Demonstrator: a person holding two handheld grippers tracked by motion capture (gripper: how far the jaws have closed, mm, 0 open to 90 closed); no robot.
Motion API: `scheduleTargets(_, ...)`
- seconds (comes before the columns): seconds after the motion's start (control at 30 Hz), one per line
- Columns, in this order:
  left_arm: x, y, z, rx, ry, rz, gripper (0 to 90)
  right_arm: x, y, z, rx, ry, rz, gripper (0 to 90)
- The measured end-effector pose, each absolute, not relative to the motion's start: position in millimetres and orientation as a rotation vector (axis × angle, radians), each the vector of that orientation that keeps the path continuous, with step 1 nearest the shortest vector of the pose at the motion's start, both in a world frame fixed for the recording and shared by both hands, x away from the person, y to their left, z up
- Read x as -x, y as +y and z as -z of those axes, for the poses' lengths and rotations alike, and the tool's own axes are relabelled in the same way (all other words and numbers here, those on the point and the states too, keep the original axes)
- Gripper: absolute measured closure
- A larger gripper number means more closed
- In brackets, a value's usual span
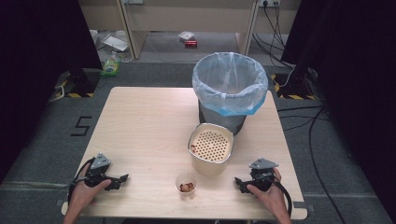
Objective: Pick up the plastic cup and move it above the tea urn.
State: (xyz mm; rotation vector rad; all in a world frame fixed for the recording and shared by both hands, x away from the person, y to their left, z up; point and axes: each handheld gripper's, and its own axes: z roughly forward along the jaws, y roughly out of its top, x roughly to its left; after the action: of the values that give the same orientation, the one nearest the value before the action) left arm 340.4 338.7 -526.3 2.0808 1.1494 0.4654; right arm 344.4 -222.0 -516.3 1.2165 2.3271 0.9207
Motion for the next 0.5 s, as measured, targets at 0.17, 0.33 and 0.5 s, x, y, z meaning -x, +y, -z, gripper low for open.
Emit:
scheduleTargets(0.17,-340,339,526,-2.081,1.150,-0.465,0.0,-337,-223,511,-1.175,2.345,-0.959,20.3)
scheduleTargets(0.33,-340,339,526,-2.080,1.149,-0.465,0.0,-328,-223,507,-1.147,2.346,-0.993,21.9)
scheduleTargets(0.5,-340,339,526,-2.081,1.150,-0.465,0.0,-312,-219,495,-1.133,2.348,-1.069,25.5)
